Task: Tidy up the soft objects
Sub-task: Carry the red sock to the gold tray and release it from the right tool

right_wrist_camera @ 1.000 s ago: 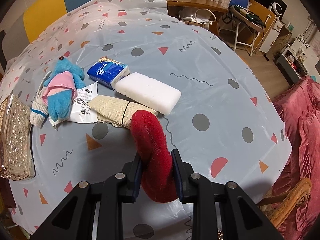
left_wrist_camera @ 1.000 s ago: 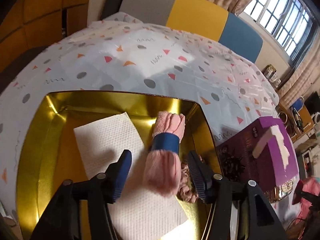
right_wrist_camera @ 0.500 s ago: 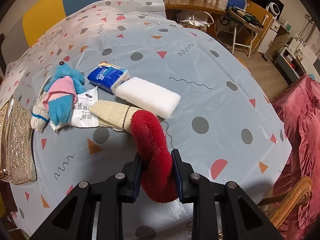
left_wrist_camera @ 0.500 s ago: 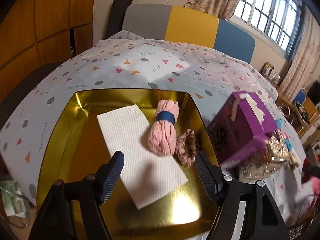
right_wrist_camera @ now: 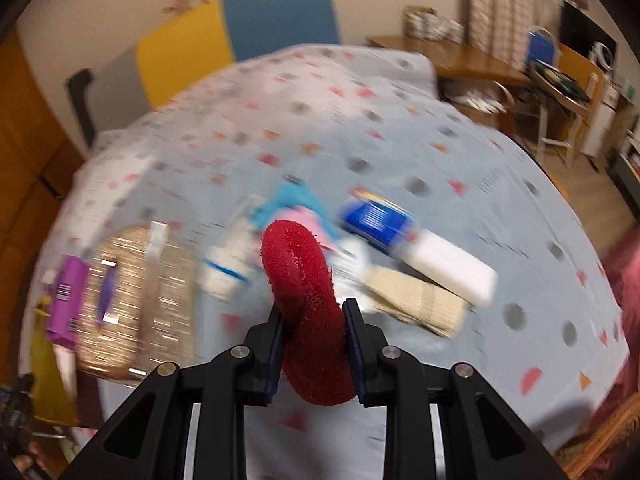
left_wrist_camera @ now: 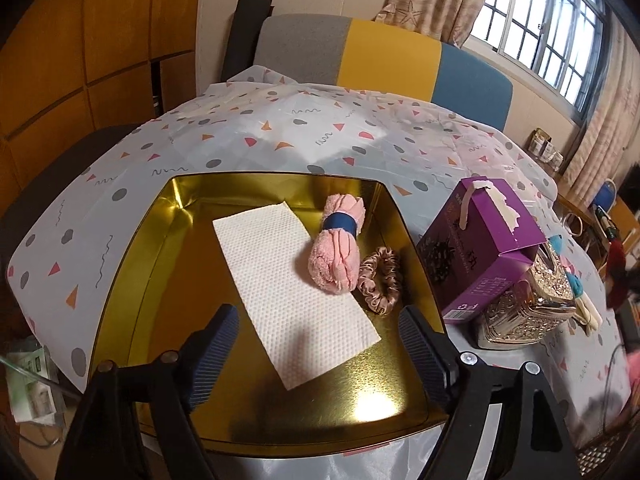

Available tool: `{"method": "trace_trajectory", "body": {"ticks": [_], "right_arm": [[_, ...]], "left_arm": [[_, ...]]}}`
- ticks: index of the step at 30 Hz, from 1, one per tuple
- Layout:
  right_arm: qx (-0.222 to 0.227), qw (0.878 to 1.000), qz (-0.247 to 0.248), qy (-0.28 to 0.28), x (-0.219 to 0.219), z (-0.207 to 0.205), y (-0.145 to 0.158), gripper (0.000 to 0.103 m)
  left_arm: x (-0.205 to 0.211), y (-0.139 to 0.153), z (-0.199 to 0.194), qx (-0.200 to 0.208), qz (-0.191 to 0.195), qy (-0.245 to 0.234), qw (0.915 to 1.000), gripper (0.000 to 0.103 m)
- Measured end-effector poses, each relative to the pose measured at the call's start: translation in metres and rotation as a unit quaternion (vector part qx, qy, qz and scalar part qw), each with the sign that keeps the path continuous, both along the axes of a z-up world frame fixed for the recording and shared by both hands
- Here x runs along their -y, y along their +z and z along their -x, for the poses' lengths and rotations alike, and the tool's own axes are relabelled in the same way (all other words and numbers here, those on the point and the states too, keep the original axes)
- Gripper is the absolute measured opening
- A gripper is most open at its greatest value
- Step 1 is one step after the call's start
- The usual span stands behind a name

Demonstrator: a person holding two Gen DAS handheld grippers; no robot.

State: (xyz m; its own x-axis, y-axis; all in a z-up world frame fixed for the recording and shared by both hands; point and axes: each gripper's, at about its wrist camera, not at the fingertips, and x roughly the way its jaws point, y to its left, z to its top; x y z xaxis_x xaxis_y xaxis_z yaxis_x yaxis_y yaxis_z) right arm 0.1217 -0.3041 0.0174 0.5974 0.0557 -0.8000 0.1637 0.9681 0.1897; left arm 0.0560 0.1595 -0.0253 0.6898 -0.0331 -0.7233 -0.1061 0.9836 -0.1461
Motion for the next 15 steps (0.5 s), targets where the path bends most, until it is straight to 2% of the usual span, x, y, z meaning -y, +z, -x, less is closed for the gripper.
{"method": "trace_trajectory", "body": {"ticks": [4,8,15], "right_arm": [[0.038,0.998,-0.017,0.055,-0.045,-0.006,0.027,0.027],[0.069,0.990,-0.028,0.123,-0.100,-0.006,0.052,0.027],[0.086,0.964,-0.036,0.251,-0.202,0.008,0.068,0.027]], "left_arm": [[-0.002,-0.004,0.000,-0.006,0.002,0.002,1.0000,0.083],[-0.006,-0.007,0.001,-0.009,0.005,0.007,0.9999,0.083],[-0.015,-0.009,0.005,-0.006,-0.003,0.018,0.9998,0.083]]}}
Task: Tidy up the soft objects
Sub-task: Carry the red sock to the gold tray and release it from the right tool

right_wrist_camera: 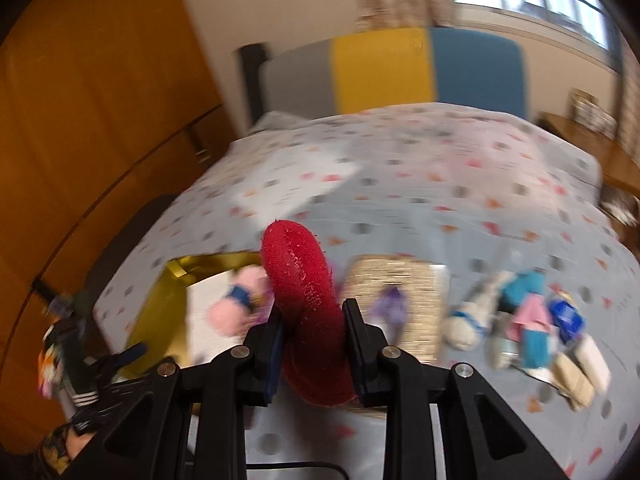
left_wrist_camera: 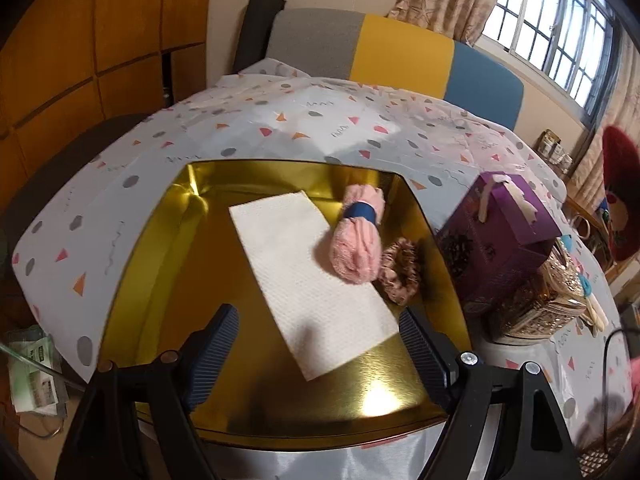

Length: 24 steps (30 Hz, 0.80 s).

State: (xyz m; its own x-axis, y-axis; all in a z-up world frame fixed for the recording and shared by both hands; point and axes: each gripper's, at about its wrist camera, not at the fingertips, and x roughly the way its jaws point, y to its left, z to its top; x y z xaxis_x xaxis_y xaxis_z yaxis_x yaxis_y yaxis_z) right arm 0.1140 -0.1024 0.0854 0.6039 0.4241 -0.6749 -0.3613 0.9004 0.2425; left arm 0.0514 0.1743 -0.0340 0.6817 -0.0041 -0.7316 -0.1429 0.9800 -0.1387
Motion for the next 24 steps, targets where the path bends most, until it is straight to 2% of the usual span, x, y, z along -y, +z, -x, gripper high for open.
{"method": "trace_trajectory", "body": {"ticks": [5,9,13,18,24], "right_arm": [[-0.013,0.996,-0.001,0.087,-0.066,0.014,-0.010,0.027],[-0.045,0.990,0.015,0.133,-0.112,0.018,-0.041,0.027],[-0.084,0.985,0.031,0.149,-0.143,0.016,-0.076,0.028],[-0.123,0.979,0.059,0.148,-0.162,0.008,-0.119,0.030],[-0.131,0.976,0.098,0.142,-0.168,0.012,-0.146,0.045]], "left_arm": [[-0.017,-0.001,0.005,0.002,0.002,0.022,0.9997,0.083],[-0.032,-0.003,0.011,0.002,0.008,0.044,0.9990,0.083],[-0.043,-0.006,0.014,0.000,0.011,0.056,0.9983,0.083],[-0.046,-0.005,0.017,0.003,0.003,0.059,0.9983,0.083],[-0.041,0.003,0.020,0.016,-0.020,0.054,0.9982,0.084]]}}
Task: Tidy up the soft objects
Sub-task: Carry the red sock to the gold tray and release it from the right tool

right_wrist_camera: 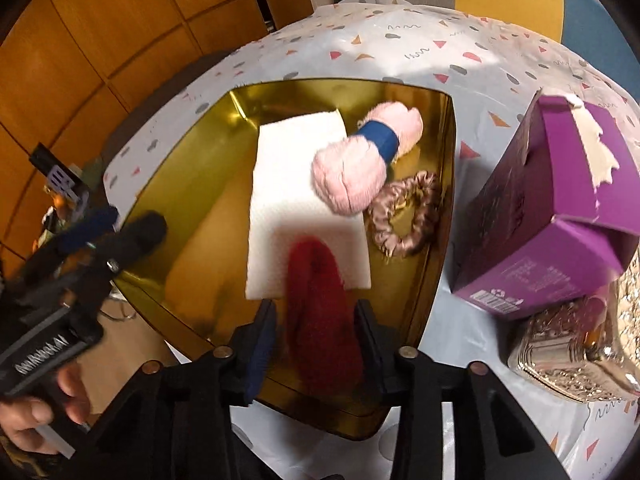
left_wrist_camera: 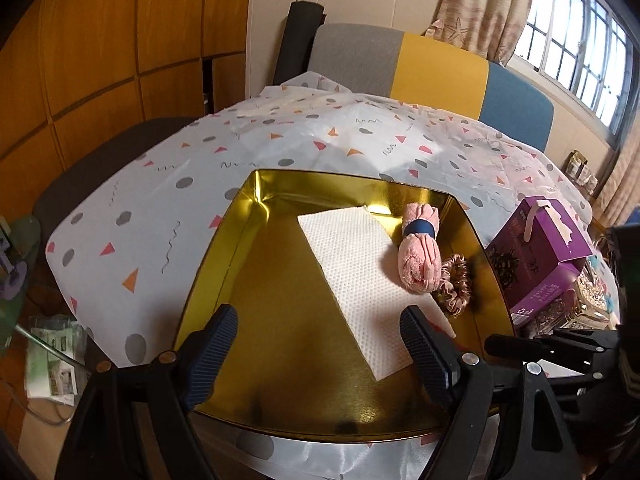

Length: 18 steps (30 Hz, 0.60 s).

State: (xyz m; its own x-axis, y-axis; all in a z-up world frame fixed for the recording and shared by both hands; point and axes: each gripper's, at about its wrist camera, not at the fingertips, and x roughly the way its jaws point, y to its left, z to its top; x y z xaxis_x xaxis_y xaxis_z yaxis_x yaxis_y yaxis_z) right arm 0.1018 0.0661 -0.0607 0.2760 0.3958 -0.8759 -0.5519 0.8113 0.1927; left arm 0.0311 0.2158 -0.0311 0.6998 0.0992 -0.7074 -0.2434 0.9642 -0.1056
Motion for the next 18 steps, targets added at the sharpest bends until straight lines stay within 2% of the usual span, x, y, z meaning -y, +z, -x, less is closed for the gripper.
{"method": "trace_trajectory", "body": {"ticks": [6,15,18], "right_arm": [[0.041,0.999,0.011,0.011,0.000,0.011,0.004,0.047],[0.079,0.997,-0.020,-0.016,0.021,0.019,0.032,0.049],[0.092,0.995,-0.034,-0.030,0.031,0.020,0.043,0.069]], "left_arm": [[0.011,0.009,0.004,0.013,-0.022,-0.011,0.9996,0.085],[0.022,0.019,0.009,0.026,-0.046,-0.020,0.9984,0.088],[0.024,0.019,0.008,0.023,-0.047,-0.022,0.9984,0.088]]}}
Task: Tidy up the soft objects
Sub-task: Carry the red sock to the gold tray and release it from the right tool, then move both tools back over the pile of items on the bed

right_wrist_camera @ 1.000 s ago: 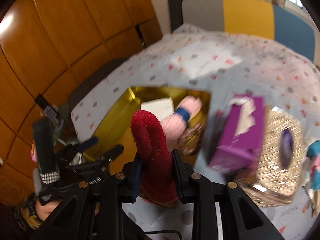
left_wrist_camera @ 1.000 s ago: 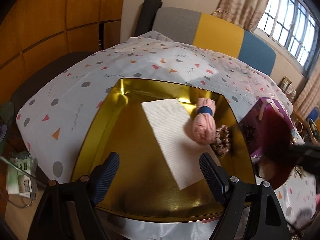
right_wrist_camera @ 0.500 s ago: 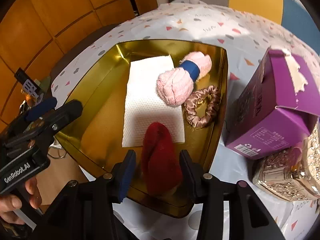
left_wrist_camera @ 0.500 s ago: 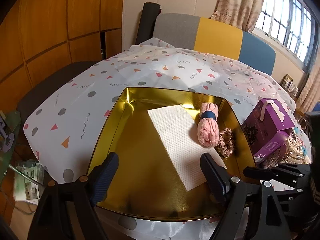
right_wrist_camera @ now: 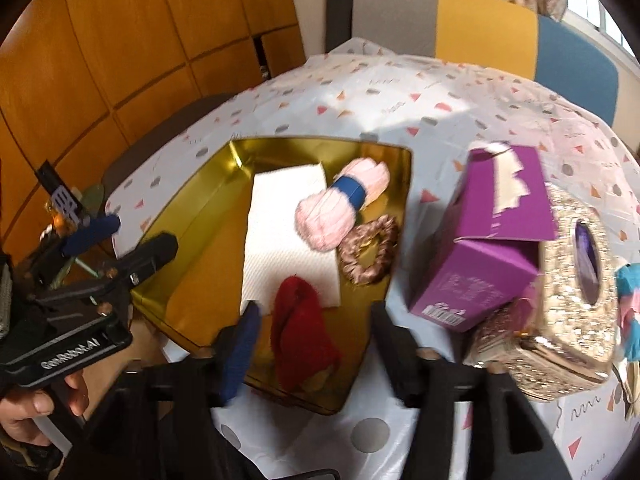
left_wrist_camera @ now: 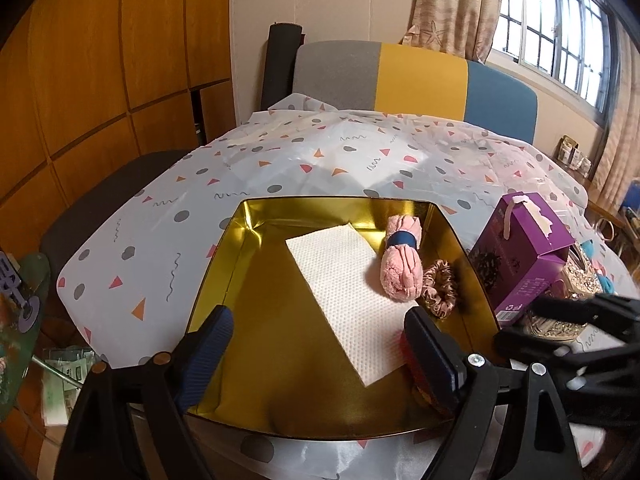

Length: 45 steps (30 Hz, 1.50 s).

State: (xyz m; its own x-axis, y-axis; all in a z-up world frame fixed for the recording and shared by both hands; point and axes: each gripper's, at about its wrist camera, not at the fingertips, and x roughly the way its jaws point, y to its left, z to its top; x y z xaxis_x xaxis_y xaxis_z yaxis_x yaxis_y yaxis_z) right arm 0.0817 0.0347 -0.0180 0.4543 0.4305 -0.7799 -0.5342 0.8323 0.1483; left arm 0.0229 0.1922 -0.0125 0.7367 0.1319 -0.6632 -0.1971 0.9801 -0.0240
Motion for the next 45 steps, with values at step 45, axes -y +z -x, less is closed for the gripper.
{"method": "trace_trajectory", "body": {"ticks": [45], "right_arm": [[-0.020,0.848,-0.101,-0.520,0.430,-0.021,-0.023,0.069]], "left_arm": [[0.300,0.086,-0.092,-0.008,-0.042,-0.393,0.9184,0.064]]}}
